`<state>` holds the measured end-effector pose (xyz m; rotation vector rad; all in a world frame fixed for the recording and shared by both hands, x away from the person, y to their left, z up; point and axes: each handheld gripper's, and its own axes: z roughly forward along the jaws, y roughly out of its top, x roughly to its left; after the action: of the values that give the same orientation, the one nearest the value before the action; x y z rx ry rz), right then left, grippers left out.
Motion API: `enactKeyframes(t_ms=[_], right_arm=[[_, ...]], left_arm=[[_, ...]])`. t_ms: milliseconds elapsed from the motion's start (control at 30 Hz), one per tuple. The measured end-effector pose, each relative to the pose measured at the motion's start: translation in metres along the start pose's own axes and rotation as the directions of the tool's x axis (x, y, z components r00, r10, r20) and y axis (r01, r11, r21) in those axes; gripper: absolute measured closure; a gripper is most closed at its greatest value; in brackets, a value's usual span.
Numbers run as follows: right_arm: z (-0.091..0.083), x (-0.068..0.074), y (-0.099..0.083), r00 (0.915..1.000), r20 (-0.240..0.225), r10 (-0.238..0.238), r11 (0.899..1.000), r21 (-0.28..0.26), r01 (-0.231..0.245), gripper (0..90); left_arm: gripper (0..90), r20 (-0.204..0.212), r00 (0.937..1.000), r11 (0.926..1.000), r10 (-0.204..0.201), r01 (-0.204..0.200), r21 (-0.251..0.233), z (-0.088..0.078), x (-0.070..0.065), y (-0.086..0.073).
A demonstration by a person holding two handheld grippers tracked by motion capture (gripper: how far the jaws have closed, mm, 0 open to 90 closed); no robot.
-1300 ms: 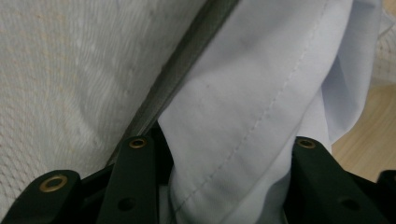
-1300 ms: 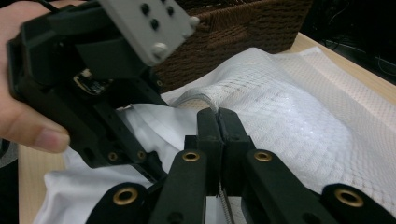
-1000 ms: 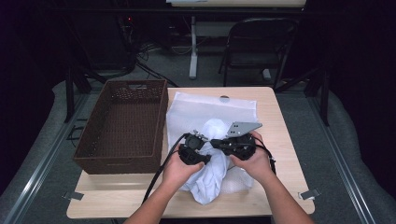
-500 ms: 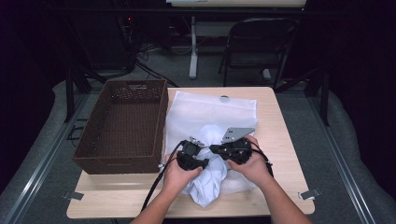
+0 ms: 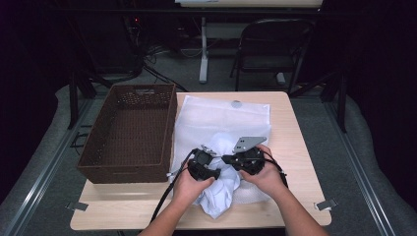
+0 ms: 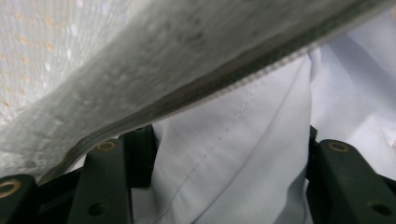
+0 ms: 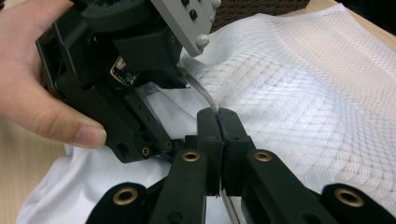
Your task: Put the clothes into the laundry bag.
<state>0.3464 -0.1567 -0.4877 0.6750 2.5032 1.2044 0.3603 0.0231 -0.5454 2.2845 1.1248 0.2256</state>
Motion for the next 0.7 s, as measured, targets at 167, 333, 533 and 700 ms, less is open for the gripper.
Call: enactKeyframes(t_ms=[167, 333, 533, 700], right_arm=[[0.001, -0.001, -0.001, 1.0, 0.004, 0.002, 1.0, 0.001, -0.002, 88.9], [-0.001, -0.003, -0.002, 1.0, 0.006, 0.0, 1.0, -0.006, 0.0, 88.9], [-0.002, -0.004, -0.002, 1.0, 0.003, 0.007, 1.0, -0.012, -0.007, 88.8], [-0.001, -0.004, -0.003, 1.0, 0.003, 0.004, 1.0, -0.009, -0.003, 88.9]], left_arm=[[36.9, 0.022, 0.9989, 0.9984, 0.041, -0.042, 0.037, -0.006, 0.0, 0.004], [32.6, 0.049, 0.998, 0.9989, 0.04, -0.041, 0.023, -0.017, -0.001, 0.006], [31.6, 0.054, 0.9961, 0.997, 0.07, -0.072, 0.03, -0.032, -0.004, -0.001], [31.6, 0.049, 0.9966, 0.9976, 0.066, -0.067, 0.02, -0.043, -0.001, -0.013]])
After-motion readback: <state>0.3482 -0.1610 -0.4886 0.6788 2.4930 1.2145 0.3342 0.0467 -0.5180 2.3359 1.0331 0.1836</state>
